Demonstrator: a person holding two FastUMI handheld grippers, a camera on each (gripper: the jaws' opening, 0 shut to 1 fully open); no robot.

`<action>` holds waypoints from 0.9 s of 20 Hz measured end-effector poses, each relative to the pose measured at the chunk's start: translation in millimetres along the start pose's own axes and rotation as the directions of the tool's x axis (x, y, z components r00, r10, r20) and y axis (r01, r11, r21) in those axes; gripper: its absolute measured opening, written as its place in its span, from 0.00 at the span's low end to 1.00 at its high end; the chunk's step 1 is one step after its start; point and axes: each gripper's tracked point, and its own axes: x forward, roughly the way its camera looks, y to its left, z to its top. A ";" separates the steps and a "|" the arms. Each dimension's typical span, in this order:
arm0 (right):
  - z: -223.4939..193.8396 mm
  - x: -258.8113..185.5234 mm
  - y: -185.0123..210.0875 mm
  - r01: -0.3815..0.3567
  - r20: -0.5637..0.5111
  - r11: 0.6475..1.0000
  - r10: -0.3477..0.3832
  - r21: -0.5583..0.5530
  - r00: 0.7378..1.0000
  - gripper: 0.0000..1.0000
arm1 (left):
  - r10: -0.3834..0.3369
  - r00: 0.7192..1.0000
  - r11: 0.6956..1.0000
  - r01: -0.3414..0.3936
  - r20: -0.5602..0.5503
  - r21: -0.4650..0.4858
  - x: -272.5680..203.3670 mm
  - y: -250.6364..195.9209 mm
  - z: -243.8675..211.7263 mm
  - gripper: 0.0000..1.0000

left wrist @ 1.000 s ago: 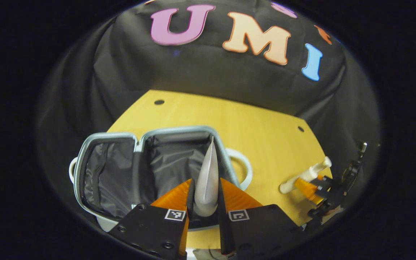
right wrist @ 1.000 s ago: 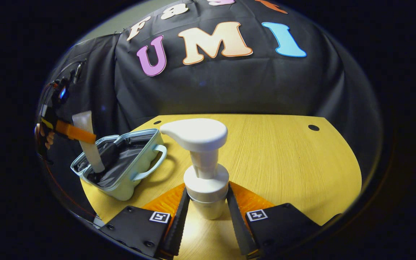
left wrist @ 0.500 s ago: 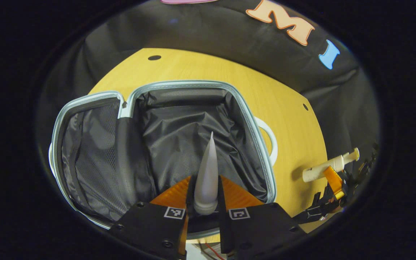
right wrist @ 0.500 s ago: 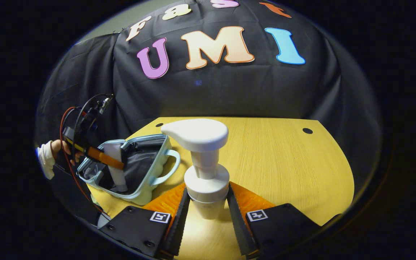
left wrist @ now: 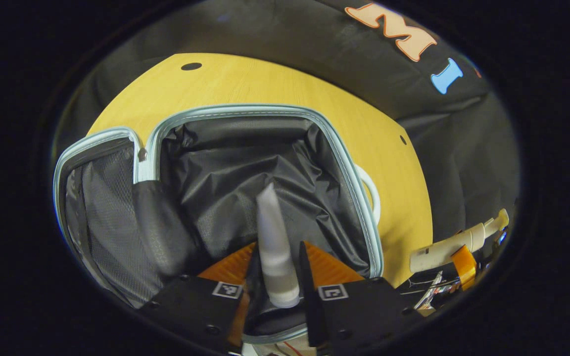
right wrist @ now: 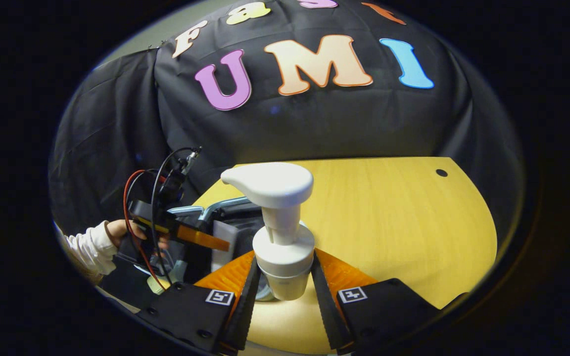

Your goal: First open the suitcase, pack the skin care products into it, and then close the suitcase.

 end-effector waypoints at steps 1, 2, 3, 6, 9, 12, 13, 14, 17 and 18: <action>-1.9 3.7 12.6 -0.016 -0.010 1.000 0.016 0.003 1.000 0.62 | -0.011 1.000 1.000 0.011 0.017 -0.003 -5.4 -1.5 3.3 0.55; -3.6 8.4 23.8 -0.032 -0.021 0.999 0.032 0.006 0.999 0.62 | -0.015 0.999 1.000 0.015 0.034 -0.004 -11.9 -0.9 6.5 0.65; -7.0 13.0 34.3 -0.049 -0.035 0.999 0.049 0.008 0.998 0.62 | -0.010 0.998 1.000 0.010 0.056 0.000 -20.3 1.6 9.7 0.68; -14.6 27.5 59.2 -0.089 -0.069 0.996 0.088 -0.017 0.994 0.62 | 0.010 0.990 1.000 -0.010 0.137 -0.002 -59.3 10.9 16.5 0.89; -32.4 45.1 78.1 -0.126 -0.128 0.992 0.122 -0.023 0.984 0.62 | 0.083 0.969 0.996 -0.077 0.233 -0.033 -108.2 39.0 19.6 0.96; -53.8 64.5 88.4 -0.138 -0.195 0.990 0.129 -0.029 0.972 0.60 | 0.172 0.941 0.984 -0.150 0.293 -0.096 -156.2 75.9 11.4 0.96; -60.5 70.6 89.8 -0.137 -0.217 0.990 0.126 -0.036 0.968 0.62 | 0.194 0.933 0.978 -0.162 0.303 -0.128 -171.6 87.9 6.7 0.96; -65.8 78.0 91.3 -0.132 -0.234 0.990 0.118 -0.044 0.965 0.62 | 0.214 0.925 0.972 -0.170 0.313 -0.162 -187.7 97.3 1.3 0.96; -82.5 95.5 89.0 -0.109 -0.283 0.992 0.085 -0.068 0.955 0.62 | 0.280 0.899 0.949 -0.206 0.336 -0.239 -222.2 133.6 -18.4 0.96; -88.2 101.2 87.8 -0.099 -0.301 0.993 0.073 -0.070 0.951 0.60 | 0.309 0.889 0.938 -0.226 0.339 -0.263 -231.1 146.8 -27.4 0.96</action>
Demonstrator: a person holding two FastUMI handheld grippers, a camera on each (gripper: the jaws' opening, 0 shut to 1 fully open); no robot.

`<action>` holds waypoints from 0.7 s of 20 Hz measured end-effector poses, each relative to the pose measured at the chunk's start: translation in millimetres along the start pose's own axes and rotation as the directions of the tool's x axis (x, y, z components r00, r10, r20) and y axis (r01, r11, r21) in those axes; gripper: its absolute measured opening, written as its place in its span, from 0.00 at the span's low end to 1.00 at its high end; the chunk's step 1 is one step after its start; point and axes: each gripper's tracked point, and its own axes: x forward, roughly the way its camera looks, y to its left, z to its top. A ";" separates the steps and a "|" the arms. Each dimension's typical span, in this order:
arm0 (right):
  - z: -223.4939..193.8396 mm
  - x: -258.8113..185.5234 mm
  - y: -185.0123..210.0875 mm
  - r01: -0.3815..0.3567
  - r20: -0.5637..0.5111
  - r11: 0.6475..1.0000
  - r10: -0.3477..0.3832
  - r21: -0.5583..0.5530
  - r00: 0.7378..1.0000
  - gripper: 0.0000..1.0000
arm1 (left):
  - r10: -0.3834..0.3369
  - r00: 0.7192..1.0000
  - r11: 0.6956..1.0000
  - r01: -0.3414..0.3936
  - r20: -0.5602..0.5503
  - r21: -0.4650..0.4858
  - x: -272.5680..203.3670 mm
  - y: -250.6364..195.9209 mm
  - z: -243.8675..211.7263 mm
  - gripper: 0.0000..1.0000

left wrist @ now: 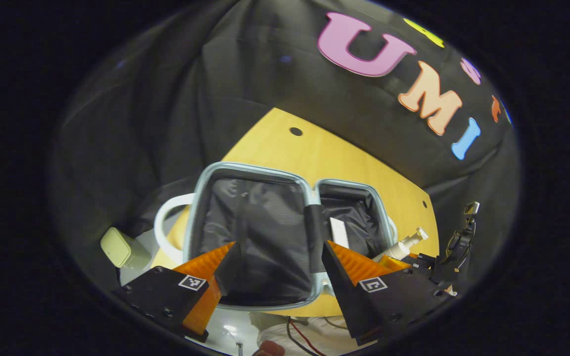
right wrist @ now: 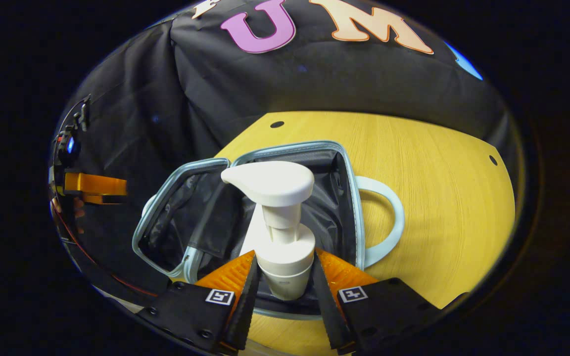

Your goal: First open the suitcase, pack the skin care products into it, and then close the suitcase.

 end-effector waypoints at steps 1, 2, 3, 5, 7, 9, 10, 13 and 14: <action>0.1 1.2 -0.4 -0.003 -0.010 1.000 0.003 0.007 1.000 0.60 | 0.028 1.000 0.999 -0.028 0.006 -0.016 -6.7 15.1 -1.7 0.96; 2.9 6.5 -1.7 0.003 -0.011 1.000 -0.002 0.020 1.000 0.60 | 0.052 0.999 0.998 -0.052 0.011 -0.034 -9.7 29.4 -3.6 0.96; 1.5 10.8 -2.3 0.004 -0.010 1.000 -0.004 0.026 1.000 0.60 | 0.070 0.997 0.996 -0.069 0.016 -0.057 -12.5 41.1 -4.7 0.96; 5.5 21.6 -6.6 0.022 -0.003 0.999 -0.022 0.046 1.000 0.62 | 0.096 0.995 0.990 -0.094 0.012 -0.103 -19.2 61.2 -8.9 0.96; 0.2 30.7 -15.0 0.055 -0.016 0.998 -0.054 0.039 0.998 0.62 | 0.115 0.993 0.984 -0.112 0.012 -0.137 -18.1 81.0 -12.0 0.96; -5.0 35.6 -19.5 0.072 -0.030 0.997 -0.071 0.036 0.997 0.63 | 0.133 0.991 0.978 -0.129 0.015 -0.165 -17.5 98.7 -13.5 0.96; -3.4 34.7 -17.7 0.072 -0.020 0.996 -0.071 0.047 0.997 0.63 | 0.147 0.989 0.974 -0.143 0.010 -0.175 -16.6 106.9 -16.2 0.96; 5.8 28.5 -11.1 0.061 0.026 0.994 -0.064 0.090 0.998 0.76 | 0.148 0.989 0.969 -0.143 0.010 -0.200 -12.6 122.2 -18.6 0.96; 8.4 23.9 -8.7 0.056 0.040 0.994 -0.060 0.093 0.997 0.85 | 0.145 0.989 0.967 -0.141 0.006 -0.213 -10.0 127.9 -19.2 0.92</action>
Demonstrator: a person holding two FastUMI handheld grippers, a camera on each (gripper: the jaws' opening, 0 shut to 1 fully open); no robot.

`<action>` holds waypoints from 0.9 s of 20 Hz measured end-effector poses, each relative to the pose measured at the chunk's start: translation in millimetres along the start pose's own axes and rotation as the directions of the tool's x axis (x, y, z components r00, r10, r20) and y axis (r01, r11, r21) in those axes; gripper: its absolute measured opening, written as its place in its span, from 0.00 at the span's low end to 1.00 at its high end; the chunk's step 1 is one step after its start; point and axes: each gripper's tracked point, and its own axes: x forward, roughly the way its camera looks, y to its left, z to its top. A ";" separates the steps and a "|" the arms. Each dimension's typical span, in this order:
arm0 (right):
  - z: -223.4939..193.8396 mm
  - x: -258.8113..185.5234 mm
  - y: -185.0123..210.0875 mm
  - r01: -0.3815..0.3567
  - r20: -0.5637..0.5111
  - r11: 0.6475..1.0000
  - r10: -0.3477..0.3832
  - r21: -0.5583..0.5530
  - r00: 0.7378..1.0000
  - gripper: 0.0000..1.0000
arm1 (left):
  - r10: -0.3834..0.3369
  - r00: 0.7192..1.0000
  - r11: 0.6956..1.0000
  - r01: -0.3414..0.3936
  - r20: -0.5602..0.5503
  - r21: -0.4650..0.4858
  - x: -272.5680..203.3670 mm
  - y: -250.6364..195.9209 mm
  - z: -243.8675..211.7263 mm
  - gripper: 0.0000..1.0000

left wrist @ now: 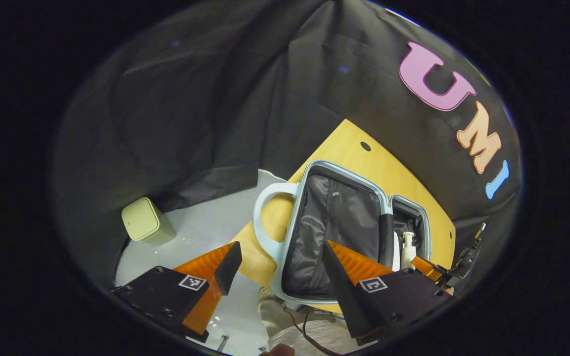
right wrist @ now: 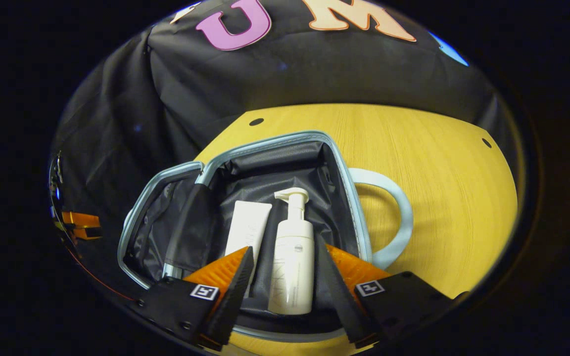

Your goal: First open the suitcase, pack the skin care products into it, and then close the suitcase.

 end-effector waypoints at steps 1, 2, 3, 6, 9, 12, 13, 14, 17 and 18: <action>2.4 -7.4 -0.9 0.007 0.018 1.000 -0.007 -0.001 1.000 0.87 | -0.003 1.000 1.000 0.003 -0.006 -0.015 4.1 5.7 0.3 0.96; 6.4 -12.1 -2.0 0.011 0.037 1.000 -0.011 -0.002 0.999 0.92 | -0.006 1.000 0.999 0.005 -0.011 -0.033 8.9 10.6 -0.1 0.96; 10.7 -21.7 -2.4 0.017 0.058 1.000 -0.017 0.002 0.998 0.92 | -0.017 1.000 0.998 0.016 -0.013 -0.055 13.7 14.8 0.0 0.92; 23.3 -47.5 -13.7 0.046 0.119 0.998 -0.050 0.035 0.992 0.98 | -0.083 0.996 0.989 0.079 -0.029 -0.128 32.5 17.3 -0.9 0.96; 32.0 -72.6 -40.2 0.125 0.156 0.990 -0.134 0.067 0.979 0.98 | -0.119 0.992 0.974 0.107 -0.048 -0.200 52.5 21.4 -0.6 0.95; 41.8 -97.0 -62.7 0.192 0.186 0.977 -0.205 0.088 0.961 0.98 | -0.145 0.988 0.958 0.126 -0.057 -0.256 68.4 27.9 -2.6 0.95; 44.0 -104.0 -66.2 0.204 0.195 0.974 -0.220 0.099 0.956 0.98 | -0.150 0.987 0.953 0.128 -0.061 -0.275 73.3 30.5 -4.1 0.93; 46.5 -109.8 -67.2 0.210 0.204 0.971 -0.229 0.112 0.952 0.94 | -0.163 0.984 0.947 0.137 -0.068 -0.291 76.2 31.5 -5.6 0.90; 50.5 -120.6 -69.7 0.229 0.222 0.966 -0.250 0.119 0.942 0.98 | -0.211 0.974 0.932 0.175 -0.083 -0.318 82.5 28.6 -7.8 0.75; 50.0 -122.7 -70.5 0.236 0.221 0.965 -0.256 0.113 0.941 0.98 | -0.221 0.972 0.929 0.183 -0.084 -0.321 86.6 27.6 -8.4 0.77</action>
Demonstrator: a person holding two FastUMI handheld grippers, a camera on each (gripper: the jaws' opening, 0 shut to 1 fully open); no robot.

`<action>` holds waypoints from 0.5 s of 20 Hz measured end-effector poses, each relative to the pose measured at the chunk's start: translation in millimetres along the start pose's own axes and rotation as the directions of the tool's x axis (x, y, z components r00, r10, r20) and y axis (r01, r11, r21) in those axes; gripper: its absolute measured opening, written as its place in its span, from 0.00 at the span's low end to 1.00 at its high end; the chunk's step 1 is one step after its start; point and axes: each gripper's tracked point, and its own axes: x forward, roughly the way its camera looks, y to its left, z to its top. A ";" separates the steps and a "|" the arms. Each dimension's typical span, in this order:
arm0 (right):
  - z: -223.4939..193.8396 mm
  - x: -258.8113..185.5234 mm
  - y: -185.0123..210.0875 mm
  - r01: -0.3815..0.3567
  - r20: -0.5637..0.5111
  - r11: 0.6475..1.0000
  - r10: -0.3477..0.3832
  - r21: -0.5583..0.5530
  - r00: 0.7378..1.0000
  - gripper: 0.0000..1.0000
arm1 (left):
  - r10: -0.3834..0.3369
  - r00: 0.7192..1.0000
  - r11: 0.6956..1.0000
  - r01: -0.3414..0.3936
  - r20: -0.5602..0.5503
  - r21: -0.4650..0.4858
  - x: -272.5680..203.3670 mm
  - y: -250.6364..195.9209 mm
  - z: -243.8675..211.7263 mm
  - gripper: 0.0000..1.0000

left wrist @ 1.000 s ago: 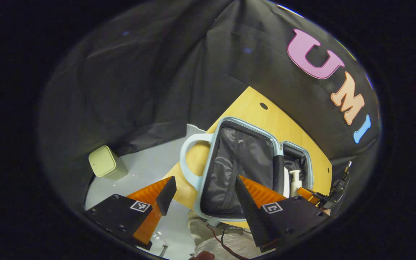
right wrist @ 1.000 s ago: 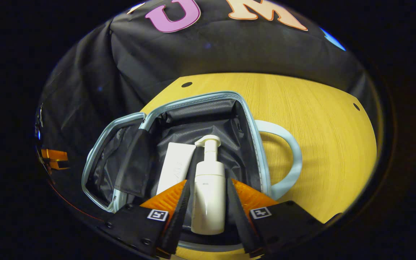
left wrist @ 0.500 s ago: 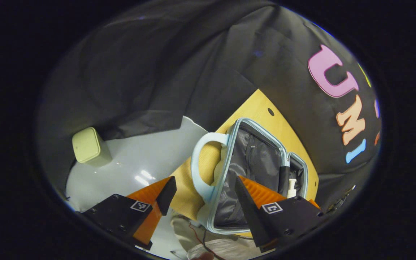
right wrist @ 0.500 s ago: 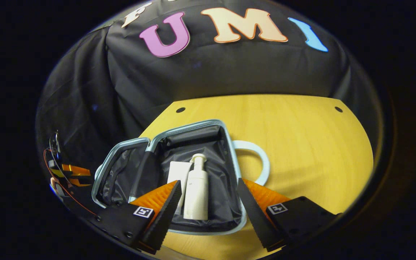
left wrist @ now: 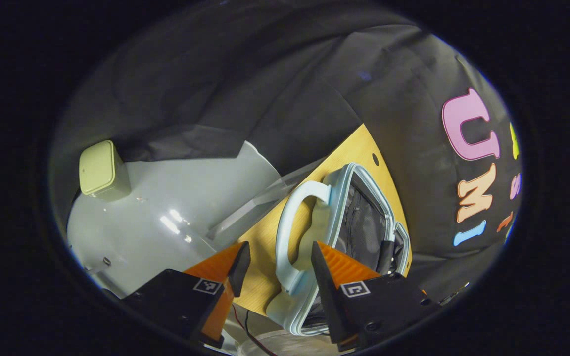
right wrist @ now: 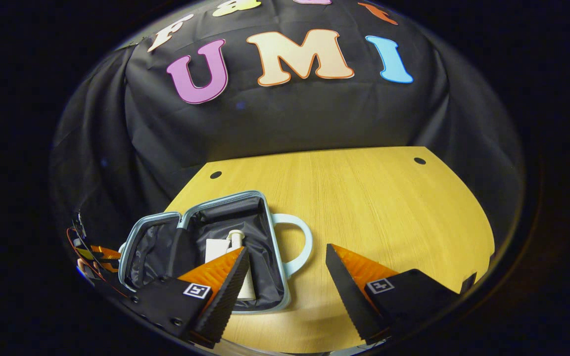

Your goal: First open the suitcase, pack the skin care products into it, and then close the suitcase.

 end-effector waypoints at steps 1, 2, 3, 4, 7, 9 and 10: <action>-0.7 -3.3 0.3 0.005 0.000 1.000 -0.005 -0.008 1.000 0.98 | -0.010 1.000 1.000 0.010 -0.004 -0.003 2.9 -1.6 -0.1 0.67; -1.5 -4.2 0.1 0.008 0.001 1.000 -0.008 -0.014 1.000 0.98 | -0.022 1.000 1.000 0.021 -0.008 -0.006 4.8 -2.9 0.7 0.65; -2.6 -6.2 -0.3 0.010 0.000 1.000 -0.010 -0.018 1.000 0.98 | -0.033 0.999 0.999 0.033 -0.015 -0.009 6.6 -5.4 0.4 0.64; -3.6 -7.7 0.0 0.011 -0.003 1.000 -0.011 -0.021 1.000 0.98 | -0.042 0.999 0.999 0.041 -0.020 -0.012 8.8 -6.5 -0.8 0.54; -6.1 -9.1 0.2 0.013 -0.005 1.000 -0.013 -0.026 1.000 0.98 | -0.001 0.999 1.000 0.001 -0.034 -0.007 15.0 -2.8 -5.3 0.30; -5.1 -11.3 -0.8 0.012 -0.003 1.000 -0.012 -0.026 1.000 0.98 | -0.002 0.999 1.000 0.002 -0.033 -0.022 18.0 -2.4 -4.0 0.07; -4.7 -11.2 -1.1 0.012 -0.002 1.000 -0.012 -0.027 1.000 0.98 | -0.002 0.999 1.000 0.002 -0.036 -0.024 17.0 -3.0 -6.1 0.03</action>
